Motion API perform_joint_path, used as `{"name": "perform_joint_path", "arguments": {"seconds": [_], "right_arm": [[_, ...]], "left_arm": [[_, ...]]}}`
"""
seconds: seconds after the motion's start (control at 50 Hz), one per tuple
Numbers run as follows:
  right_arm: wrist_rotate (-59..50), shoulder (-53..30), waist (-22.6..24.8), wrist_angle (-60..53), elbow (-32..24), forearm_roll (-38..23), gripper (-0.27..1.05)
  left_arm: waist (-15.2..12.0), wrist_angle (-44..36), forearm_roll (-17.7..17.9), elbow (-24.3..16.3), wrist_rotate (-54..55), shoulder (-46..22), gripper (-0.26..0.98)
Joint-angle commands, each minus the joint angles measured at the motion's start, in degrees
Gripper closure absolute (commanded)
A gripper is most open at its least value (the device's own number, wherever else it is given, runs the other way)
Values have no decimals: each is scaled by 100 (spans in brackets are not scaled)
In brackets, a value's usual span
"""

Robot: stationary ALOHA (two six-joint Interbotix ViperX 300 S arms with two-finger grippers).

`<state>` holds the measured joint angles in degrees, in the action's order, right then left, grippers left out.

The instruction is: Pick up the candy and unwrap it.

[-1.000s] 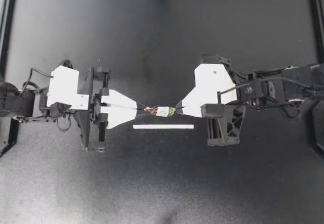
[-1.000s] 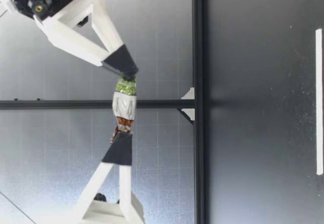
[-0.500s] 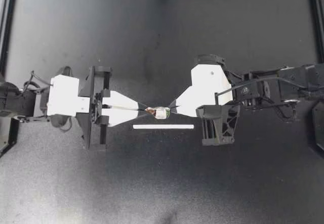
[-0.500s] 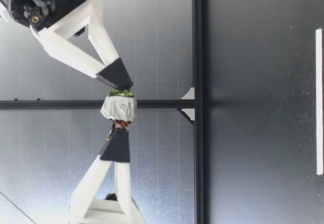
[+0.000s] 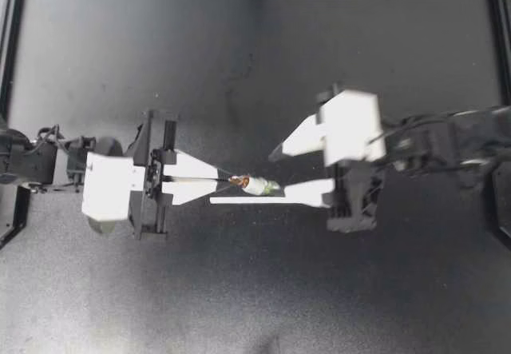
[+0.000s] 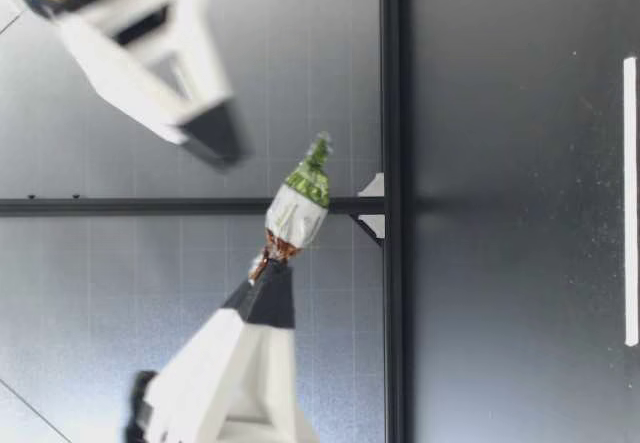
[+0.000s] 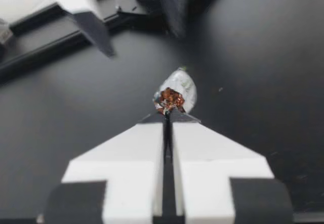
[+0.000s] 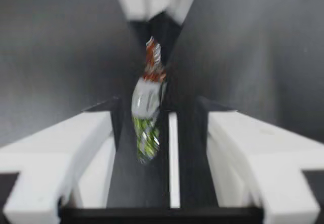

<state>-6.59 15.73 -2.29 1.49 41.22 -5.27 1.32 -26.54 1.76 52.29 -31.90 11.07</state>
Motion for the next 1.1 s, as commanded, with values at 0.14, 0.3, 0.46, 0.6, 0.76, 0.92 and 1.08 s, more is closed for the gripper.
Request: {"name": "perform_joint_path", "arguments": {"seconds": [0.14,0.3,0.46,0.6,0.76,0.92,1.08], "right_arm": [[-1310,475,-299,-2628,817,404,19],[-2101,141,-308,-3322,853,79,19],[-2558,-202,-299,-3428,571,-589,19],[-2997,-396,-299,-3480,448,-1002,19],[-3463,-562,-308,-3665,396,-1371,19],[-3665,-686,-308,-3727,360,-1521,20],[-3762,-756,-308,-3735,343,-1582,21]], "left_arm": [[44,272,9,-360,-2206,316,87],[193,-44,-44,-369,-3366,334,87],[229,-510,-35,-202,-3867,360,87],[229,-721,-35,-79,-3858,396,87],[237,-826,-35,-44,-3858,422,87],[229,-835,-26,-44,-3867,431,87],[229,-888,-18,-35,-3867,422,87]]}}
